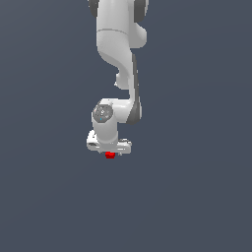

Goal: Pick up the red cube and move it to a goal position.

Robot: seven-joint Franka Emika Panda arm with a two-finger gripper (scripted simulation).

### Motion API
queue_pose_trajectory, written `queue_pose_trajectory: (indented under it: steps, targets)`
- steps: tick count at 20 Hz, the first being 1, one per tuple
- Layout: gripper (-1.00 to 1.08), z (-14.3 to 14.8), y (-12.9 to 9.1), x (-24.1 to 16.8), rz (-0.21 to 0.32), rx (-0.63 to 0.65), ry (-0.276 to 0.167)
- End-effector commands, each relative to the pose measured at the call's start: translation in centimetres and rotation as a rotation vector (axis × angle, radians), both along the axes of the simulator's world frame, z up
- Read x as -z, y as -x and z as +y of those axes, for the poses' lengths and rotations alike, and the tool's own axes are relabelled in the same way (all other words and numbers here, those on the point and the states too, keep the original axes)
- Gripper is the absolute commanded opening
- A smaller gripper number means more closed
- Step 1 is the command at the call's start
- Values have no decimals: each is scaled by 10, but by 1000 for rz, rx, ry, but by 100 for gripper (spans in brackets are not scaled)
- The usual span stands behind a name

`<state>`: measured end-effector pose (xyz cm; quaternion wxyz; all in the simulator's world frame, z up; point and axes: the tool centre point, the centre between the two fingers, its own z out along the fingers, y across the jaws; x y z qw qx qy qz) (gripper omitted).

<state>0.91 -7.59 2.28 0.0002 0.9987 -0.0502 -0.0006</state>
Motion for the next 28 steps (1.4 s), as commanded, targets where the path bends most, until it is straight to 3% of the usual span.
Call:
queue_pose_trajectory:
  steps: [1, 2, 3, 18, 28]
  targets:
    - [100, -1, -1, 3, -1, 1, 0]
    - [100, -1, -1, 3, -1, 2, 0]
    - [-100, -1, -1, 3, -1, 2, 0]
    - [-100, 4, 0, -3, -1, 2, 0]
    - [-100, 47, 8, -52, -1, 2, 0]
